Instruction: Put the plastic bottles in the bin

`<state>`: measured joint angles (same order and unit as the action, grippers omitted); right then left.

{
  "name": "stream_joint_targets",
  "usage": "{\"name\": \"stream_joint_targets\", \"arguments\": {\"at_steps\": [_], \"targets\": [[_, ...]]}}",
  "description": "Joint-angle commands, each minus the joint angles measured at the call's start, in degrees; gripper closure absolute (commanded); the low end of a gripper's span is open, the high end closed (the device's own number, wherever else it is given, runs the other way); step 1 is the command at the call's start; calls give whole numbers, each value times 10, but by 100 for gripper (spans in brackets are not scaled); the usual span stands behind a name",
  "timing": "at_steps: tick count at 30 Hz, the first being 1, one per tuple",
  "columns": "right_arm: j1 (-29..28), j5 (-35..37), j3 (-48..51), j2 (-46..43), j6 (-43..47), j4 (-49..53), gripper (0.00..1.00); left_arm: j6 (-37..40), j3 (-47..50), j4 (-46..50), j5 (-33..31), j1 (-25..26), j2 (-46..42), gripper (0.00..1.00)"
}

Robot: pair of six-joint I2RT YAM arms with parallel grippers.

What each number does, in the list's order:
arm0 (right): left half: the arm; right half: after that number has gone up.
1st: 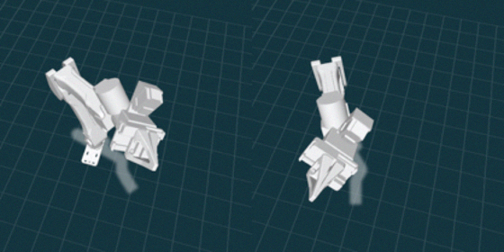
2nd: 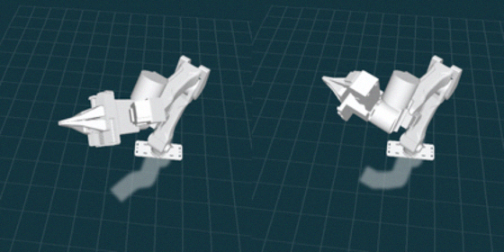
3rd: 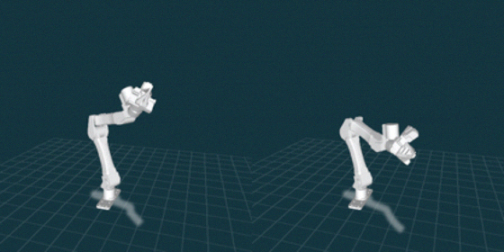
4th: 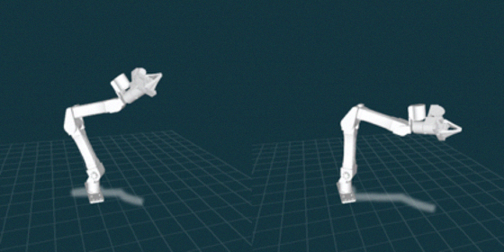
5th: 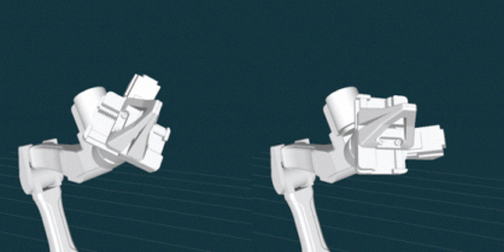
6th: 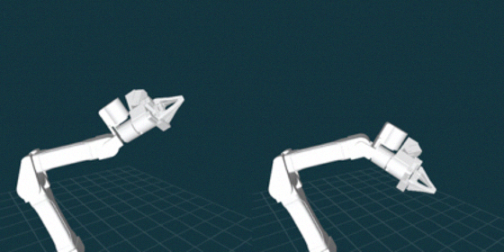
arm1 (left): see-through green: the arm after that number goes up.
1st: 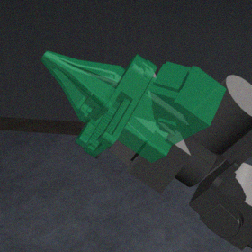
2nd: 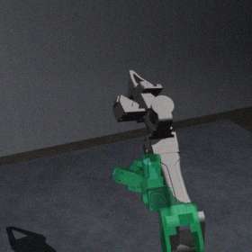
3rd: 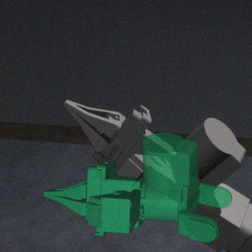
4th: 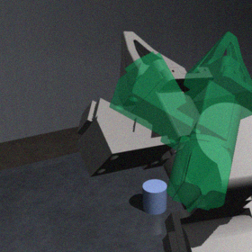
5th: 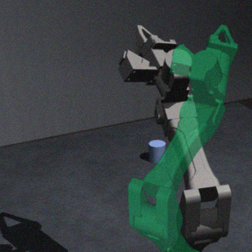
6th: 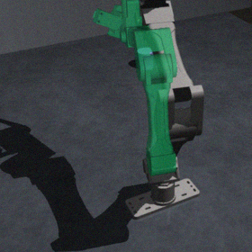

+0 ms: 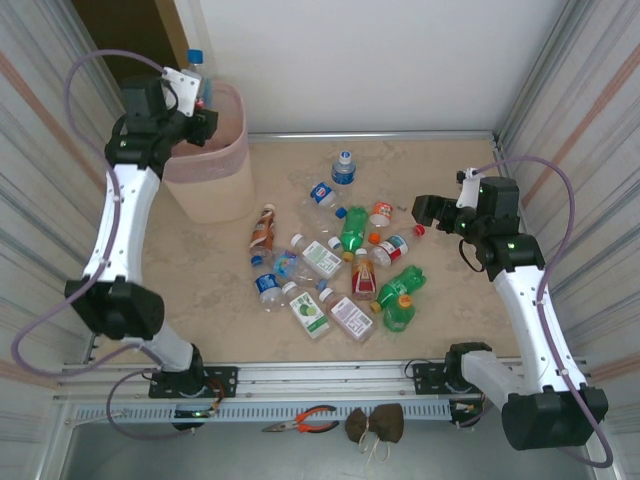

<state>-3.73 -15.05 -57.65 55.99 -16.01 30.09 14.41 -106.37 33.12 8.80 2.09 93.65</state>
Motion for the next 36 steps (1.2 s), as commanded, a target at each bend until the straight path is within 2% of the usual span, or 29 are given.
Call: {"name": "stream_joint_targets", "arguments": {"at_steps": [1,7,14,20,27,34,36], "targets": [[3,-4,-19,-10,8,9,9,-16,-81,94,-63,-16,60,62],[3,-3,-17,-6,11,6,9,-21,-161,185,-83,-35,167,62],[3,-4,-10,-1,10,-4,9,-27,-182,260,-80,-39,236,63],[4,-11,-6,4,8,-10,9,-22,-241,376,-68,-38,298,63],[3,-17,0,21,2,-23,9,-19,-248,480,-53,-32,302,63],[-1,-28,6,38,-10,-41,10,-16,-202,502,-70,-26,267,63],[-3,-27,10,40,-10,-48,10,-20,-192,498,-87,-26,268,58]]}}
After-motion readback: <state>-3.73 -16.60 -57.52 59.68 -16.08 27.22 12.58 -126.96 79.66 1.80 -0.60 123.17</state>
